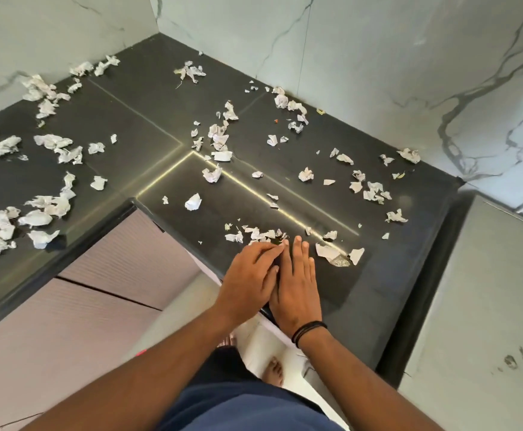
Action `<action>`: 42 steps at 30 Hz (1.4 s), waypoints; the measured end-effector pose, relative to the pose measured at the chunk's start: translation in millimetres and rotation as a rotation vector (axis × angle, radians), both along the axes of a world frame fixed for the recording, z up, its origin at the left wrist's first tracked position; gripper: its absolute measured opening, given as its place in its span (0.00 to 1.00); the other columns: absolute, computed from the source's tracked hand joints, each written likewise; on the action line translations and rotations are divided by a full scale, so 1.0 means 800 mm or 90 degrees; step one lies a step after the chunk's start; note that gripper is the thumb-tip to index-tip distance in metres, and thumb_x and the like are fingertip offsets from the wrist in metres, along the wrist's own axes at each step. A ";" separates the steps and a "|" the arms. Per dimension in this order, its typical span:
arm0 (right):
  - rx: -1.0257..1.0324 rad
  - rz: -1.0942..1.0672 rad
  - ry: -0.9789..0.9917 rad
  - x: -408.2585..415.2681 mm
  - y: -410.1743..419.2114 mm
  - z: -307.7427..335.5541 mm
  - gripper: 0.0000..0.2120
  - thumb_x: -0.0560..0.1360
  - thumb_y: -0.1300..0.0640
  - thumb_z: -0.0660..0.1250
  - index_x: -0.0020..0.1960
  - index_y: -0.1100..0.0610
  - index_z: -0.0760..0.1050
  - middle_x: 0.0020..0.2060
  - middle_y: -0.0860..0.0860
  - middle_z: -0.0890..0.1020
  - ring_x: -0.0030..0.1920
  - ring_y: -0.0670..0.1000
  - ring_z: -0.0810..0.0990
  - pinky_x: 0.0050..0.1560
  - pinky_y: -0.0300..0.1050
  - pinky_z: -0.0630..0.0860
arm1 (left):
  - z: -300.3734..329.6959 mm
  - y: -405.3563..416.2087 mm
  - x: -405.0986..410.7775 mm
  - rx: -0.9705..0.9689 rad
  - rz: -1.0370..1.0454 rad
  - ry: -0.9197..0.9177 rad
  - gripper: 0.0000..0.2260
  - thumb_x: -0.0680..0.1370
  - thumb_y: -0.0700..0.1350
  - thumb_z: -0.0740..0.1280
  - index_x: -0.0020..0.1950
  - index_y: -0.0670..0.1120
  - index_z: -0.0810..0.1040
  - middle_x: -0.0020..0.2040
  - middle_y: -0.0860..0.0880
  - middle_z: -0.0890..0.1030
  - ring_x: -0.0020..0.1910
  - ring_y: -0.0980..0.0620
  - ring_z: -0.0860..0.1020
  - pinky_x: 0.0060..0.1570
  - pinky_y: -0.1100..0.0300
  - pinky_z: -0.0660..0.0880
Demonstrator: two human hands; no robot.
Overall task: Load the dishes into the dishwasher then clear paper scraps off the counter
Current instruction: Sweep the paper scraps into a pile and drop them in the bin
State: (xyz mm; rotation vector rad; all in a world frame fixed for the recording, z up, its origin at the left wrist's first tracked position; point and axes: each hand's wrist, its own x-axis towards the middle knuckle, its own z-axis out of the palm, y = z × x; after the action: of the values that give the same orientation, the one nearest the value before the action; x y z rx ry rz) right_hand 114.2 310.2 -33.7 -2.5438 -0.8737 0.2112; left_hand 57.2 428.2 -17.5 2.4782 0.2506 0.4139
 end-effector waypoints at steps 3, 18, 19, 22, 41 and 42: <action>0.006 0.070 -0.017 -0.021 0.007 0.005 0.28 0.81 0.54 0.55 0.80 0.55 0.55 0.81 0.56 0.49 0.80 0.55 0.40 0.79 0.55 0.46 | -0.003 0.001 -0.022 -0.032 0.107 -0.029 0.12 0.80 0.46 0.64 0.63 0.48 0.77 0.54 0.51 0.76 0.51 0.50 0.75 0.53 0.52 0.74; -0.163 0.071 -0.064 0.045 0.114 -0.019 0.29 0.84 0.44 0.45 0.82 0.50 0.44 0.81 0.54 0.46 0.80 0.58 0.39 0.79 0.61 0.45 | -0.018 0.128 -0.002 0.010 -0.090 0.010 0.18 0.79 0.34 0.64 0.69 0.43 0.76 0.63 0.47 0.78 0.63 0.50 0.74 0.68 0.57 0.70; -0.149 0.063 -0.061 0.048 0.117 -0.019 0.28 0.84 0.45 0.46 0.82 0.51 0.45 0.81 0.54 0.47 0.80 0.57 0.40 0.79 0.61 0.46 | -0.017 0.134 0.000 0.023 -0.099 -0.001 0.19 0.79 0.33 0.64 0.69 0.42 0.77 0.62 0.46 0.79 0.62 0.49 0.75 0.66 0.56 0.71; -0.087 0.037 -0.064 0.048 0.121 -0.014 0.29 0.84 0.49 0.50 0.82 0.56 0.47 0.81 0.55 0.48 0.81 0.55 0.41 0.79 0.59 0.49 | -0.011 0.146 -0.002 0.064 -0.045 -0.049 0.16 0.78 0.34 0.65 0.65 0.44 0.80 0.56 0.47 0.79 0.54 0.48 0.76 0.55 0.53 0.75; -0.185 0.356 -0.118 0.076 0.219 -0.011 0.31 0.83 0.41 0.43 0.82 0.54 0.50 0.81 0.50 0.49 0.81 0.54 0.44 0.79 0.58 0.50 | -0.003 0.273 0.014 -0.099 0.263 -0.144 0.14 0.80 0.35 0.61 0.63 0.44 0.80 0.56 0.49 0.78 0.57 0.49 0.76 0.60 0.48 0.74; -0.195 0.332 -0.114 0.085 0.225 -0.010 0.31 0.83 0.41 0.41 0.82 0.55 0.49 0.81 0.50 0.49 0.81 0.54 0.43 0.79 0.58 0.50 | -0.004 0.274 0.009 -0.076 0.286 -0.134 0.16 0.80 0.35 0.62 0.65 0.45 0.79 0.58 0.49 0.77 0.59 0.48 0.75 0.62 0.50 0.72</action>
State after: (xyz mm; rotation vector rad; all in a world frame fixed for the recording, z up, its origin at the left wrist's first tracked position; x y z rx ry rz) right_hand 182.2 489.8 -41.6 -2.5789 -1.6848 0.2958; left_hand 64.6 647.3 -20.7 2.2282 0.7270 0.8145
